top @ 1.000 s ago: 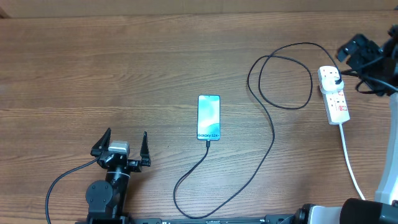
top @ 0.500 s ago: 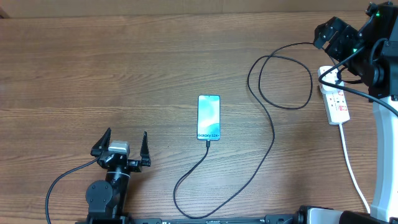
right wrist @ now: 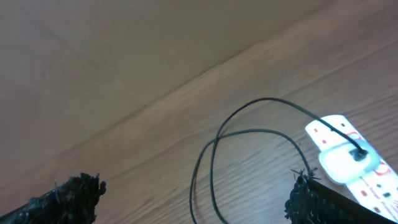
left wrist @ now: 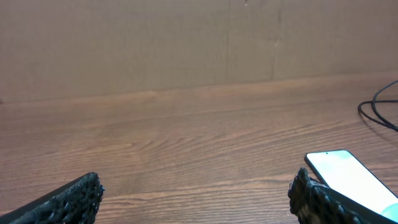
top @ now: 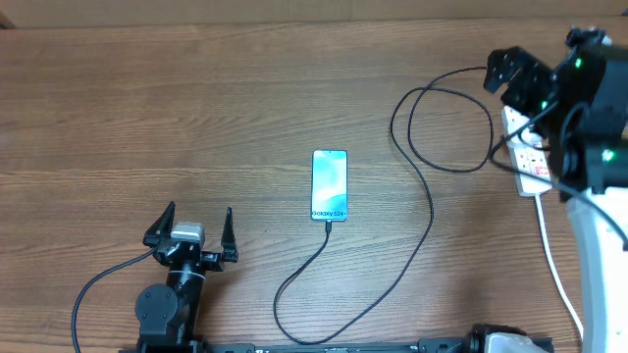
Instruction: Plug charger to phone and switch on socket
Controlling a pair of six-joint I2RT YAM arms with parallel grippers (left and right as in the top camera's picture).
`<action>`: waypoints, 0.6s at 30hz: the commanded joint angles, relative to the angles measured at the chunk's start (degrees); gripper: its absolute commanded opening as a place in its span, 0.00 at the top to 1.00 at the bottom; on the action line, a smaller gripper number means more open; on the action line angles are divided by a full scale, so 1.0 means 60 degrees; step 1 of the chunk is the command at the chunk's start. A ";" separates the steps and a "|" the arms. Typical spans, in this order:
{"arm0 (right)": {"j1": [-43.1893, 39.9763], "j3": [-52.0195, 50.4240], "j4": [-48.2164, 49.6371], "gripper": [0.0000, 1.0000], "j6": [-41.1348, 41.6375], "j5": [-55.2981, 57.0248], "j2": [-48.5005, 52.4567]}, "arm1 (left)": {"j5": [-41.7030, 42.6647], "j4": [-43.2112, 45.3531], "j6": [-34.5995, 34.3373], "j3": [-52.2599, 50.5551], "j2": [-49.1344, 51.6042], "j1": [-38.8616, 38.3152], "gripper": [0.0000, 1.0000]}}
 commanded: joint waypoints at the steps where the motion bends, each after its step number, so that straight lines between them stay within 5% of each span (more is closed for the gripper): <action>1: 0.0040 -0.1082 0.0772 0.00 0.0007 -0.0284 -0.0801 | -0.0029 -0.0025 0.0113 -0.0036 -0.0113 0.0036 0.01; 18: 0.0066 -0.4918 0.4131 0.00 -0.0477 -0.0594 -0.3417 | -0.0029 -0.0025 0.0113 -0.0036 -0.0113 0.0036 0.01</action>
